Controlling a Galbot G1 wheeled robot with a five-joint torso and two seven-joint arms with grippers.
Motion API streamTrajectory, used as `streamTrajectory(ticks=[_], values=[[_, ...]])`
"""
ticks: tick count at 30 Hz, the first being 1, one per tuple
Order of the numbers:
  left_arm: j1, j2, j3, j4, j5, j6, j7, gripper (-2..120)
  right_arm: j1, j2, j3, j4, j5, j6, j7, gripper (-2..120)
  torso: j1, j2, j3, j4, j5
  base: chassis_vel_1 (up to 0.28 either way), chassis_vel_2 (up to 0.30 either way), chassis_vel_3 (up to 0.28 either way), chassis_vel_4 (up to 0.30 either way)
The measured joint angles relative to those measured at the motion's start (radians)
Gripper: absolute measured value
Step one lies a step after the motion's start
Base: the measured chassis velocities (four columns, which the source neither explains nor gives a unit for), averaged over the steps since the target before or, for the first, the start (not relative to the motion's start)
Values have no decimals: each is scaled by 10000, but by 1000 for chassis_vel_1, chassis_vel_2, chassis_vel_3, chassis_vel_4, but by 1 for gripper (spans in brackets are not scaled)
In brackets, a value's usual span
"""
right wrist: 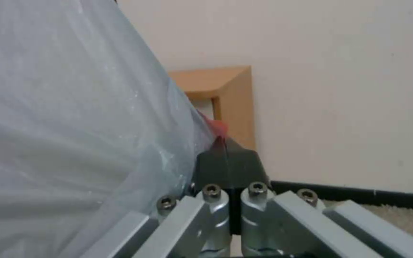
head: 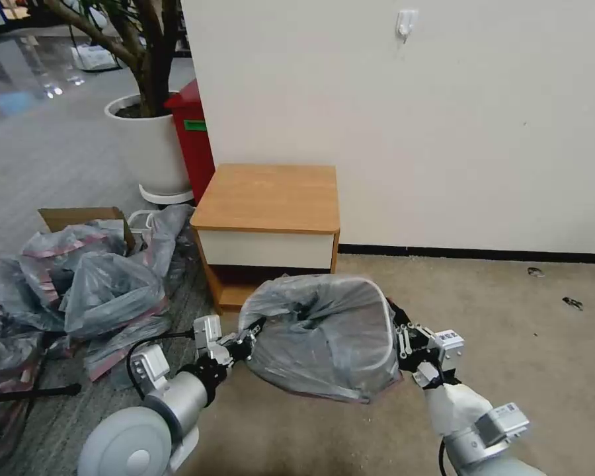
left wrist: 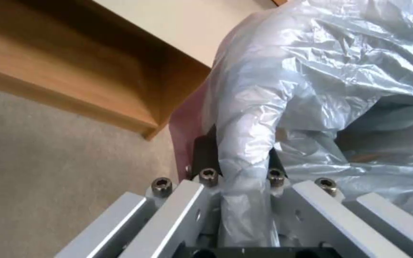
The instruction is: Pick up the garbage bag from the table and place it over the trash can.
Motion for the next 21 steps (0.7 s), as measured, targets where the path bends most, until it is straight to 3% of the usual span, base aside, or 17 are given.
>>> streamTrajectory(ticks=[21], values=[[143, -490, 128, -180, -938, 103, -47, 6, 923, 269, -55, -1832, -705, 331, 149, 0, 0, 0, 0, 0, 0, 0, 0, 0, 0]])
